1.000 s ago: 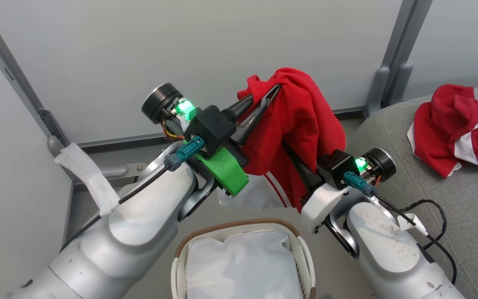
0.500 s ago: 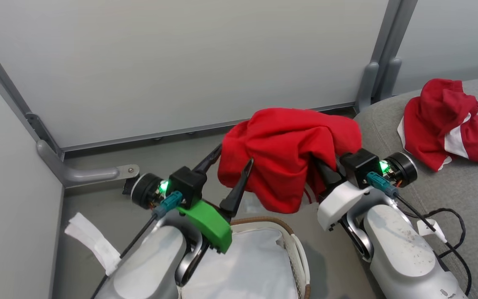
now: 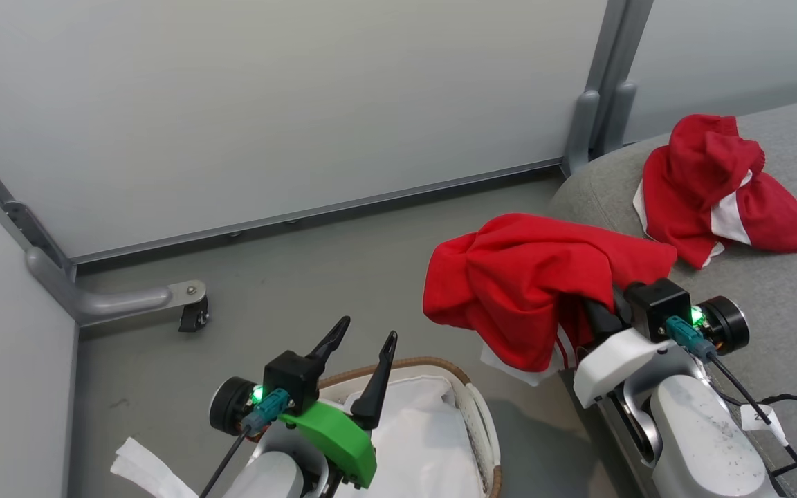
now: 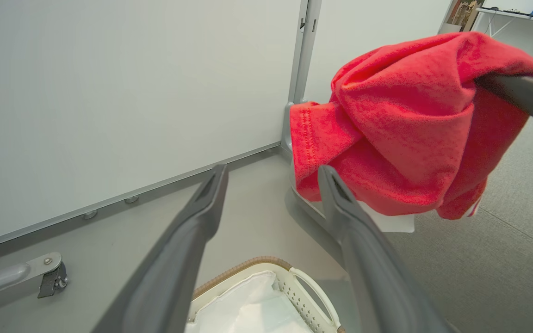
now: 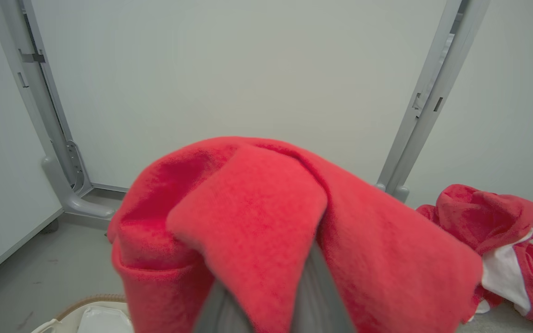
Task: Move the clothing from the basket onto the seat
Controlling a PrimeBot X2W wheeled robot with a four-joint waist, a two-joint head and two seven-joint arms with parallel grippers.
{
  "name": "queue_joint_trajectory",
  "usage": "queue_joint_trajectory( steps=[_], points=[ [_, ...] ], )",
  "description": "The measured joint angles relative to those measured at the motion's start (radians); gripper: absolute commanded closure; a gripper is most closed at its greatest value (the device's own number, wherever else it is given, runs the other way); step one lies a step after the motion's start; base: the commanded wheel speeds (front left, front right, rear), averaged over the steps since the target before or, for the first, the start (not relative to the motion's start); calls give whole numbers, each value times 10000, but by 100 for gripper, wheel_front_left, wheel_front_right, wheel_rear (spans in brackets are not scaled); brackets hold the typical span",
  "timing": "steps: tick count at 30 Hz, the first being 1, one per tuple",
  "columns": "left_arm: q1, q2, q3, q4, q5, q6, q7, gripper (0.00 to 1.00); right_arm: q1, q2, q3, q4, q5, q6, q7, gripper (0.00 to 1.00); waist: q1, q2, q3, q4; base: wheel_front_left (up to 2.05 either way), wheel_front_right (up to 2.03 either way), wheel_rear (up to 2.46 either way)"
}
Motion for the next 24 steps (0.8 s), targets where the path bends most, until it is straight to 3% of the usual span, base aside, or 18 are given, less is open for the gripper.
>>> queue_joint_trajectory(
  steps=[15, 24],
  points=[
    [424, -280, 470, -502, 560, -77, 0, 0, 14, 10, -635, -100, -123, 0, 0, 100, 0, 0, 146, -1384, 0, 0, 0],
    [-95, -307, 249, -909, 894, -86, 0, 0, -2470, -1197, -1691, 151, -291, 0, 0, 100, 0, 0, 1071, -1806, 0, 0, 0]
  ],
)
